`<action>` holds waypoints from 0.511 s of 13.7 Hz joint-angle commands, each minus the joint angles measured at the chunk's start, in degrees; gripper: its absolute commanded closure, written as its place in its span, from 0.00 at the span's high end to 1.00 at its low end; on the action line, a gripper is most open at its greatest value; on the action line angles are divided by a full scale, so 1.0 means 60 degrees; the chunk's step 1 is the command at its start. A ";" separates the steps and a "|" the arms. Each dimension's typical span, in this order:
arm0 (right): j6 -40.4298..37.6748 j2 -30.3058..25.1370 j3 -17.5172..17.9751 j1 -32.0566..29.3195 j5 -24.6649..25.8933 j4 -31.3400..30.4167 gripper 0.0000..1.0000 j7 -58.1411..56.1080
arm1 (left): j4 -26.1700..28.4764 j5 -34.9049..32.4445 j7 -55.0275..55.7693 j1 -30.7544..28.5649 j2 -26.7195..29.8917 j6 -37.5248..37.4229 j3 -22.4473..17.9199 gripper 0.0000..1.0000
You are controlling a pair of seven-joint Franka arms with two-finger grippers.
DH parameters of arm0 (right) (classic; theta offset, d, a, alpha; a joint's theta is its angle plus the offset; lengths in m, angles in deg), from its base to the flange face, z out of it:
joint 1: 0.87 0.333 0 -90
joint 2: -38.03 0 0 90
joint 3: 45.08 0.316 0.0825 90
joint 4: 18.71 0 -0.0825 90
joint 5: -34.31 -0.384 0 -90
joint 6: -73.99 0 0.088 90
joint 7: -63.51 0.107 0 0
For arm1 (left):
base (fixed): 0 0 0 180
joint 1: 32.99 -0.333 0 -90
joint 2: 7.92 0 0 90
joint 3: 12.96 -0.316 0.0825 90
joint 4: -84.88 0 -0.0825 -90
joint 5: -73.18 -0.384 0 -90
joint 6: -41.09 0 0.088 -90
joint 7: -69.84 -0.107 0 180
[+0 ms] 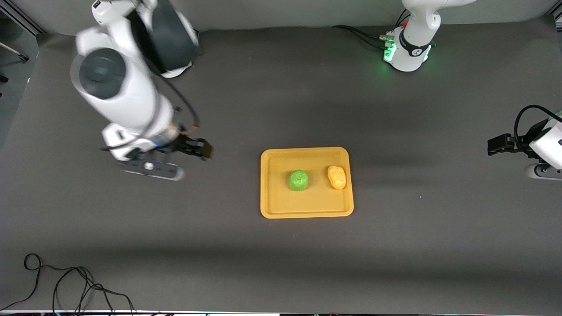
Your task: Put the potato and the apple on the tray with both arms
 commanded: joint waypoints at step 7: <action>0.0748 -0.3520 0.2610 -0.5328 0.0870 -0.3837 1.00 -0.4012 | -0.0144 -0.0057 -0.0127 0.0079 0.0069 -0.0313 -0.0042 1.00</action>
